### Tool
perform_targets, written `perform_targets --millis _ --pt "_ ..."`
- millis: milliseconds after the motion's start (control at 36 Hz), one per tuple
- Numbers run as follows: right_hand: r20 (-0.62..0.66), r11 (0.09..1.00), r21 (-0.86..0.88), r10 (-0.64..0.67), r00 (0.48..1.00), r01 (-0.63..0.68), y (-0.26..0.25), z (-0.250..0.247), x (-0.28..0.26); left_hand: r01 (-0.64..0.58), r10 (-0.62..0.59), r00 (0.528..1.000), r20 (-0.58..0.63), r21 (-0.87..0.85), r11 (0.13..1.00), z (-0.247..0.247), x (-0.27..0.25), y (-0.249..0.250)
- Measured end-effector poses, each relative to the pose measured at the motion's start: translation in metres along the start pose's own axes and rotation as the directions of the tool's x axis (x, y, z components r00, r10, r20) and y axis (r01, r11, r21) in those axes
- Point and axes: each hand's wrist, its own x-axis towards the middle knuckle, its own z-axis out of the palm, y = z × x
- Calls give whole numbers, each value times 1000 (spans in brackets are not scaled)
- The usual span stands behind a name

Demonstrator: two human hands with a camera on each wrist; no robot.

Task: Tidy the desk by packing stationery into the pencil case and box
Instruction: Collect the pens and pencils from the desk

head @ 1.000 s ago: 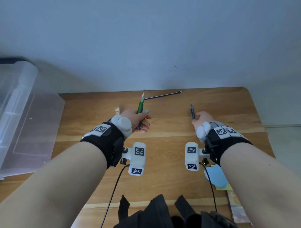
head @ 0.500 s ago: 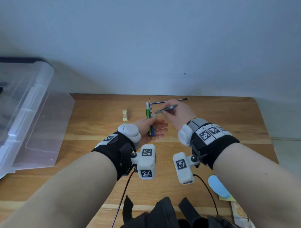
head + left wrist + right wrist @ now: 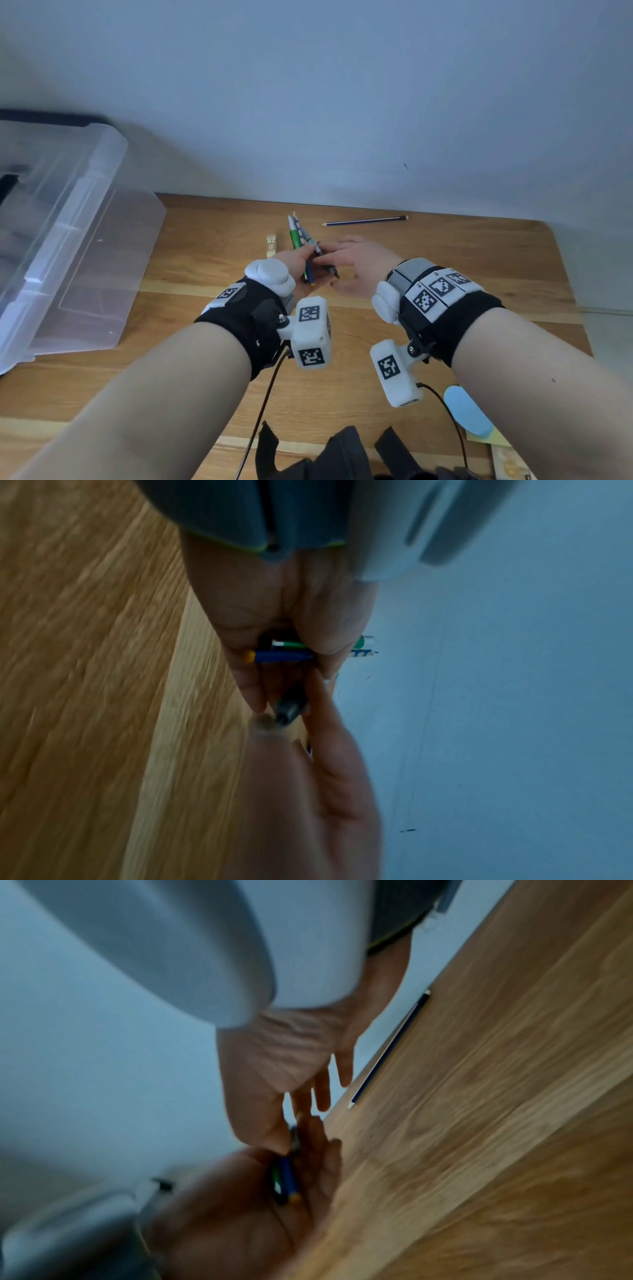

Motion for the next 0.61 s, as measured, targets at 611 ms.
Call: perform_targets --millis 611 --pt "-129 515 -144 837 532 -845 126 3 -109 -102 6 956 295 312 945 57 -18 -51"
